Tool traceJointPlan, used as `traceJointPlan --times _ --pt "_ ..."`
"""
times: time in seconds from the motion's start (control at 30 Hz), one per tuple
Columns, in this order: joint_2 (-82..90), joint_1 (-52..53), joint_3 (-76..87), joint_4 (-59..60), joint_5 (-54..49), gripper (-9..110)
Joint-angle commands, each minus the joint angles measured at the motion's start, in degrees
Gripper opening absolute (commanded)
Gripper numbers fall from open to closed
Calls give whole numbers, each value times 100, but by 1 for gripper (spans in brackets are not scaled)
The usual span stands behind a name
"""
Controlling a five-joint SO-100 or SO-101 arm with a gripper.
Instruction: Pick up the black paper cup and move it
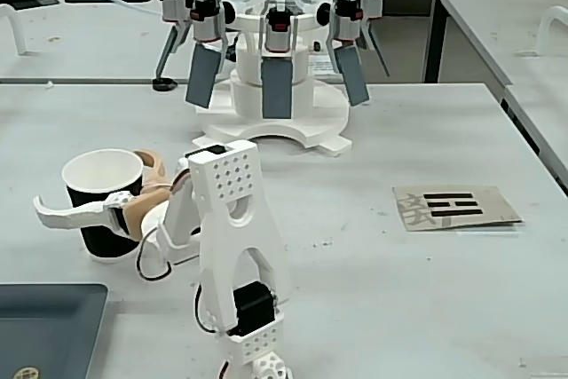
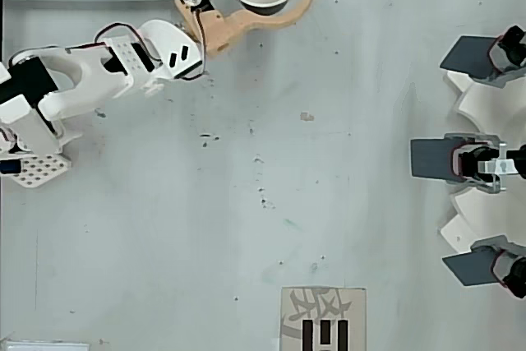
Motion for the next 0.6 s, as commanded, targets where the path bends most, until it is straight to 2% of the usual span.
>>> traceJointPlan --times 0.0,0.37,0.57 --pt "44 -62 -308 18 18 43" --pt "-193 -97 -457 18 44 40" --pt "-290 -123 -536 9 79 34"
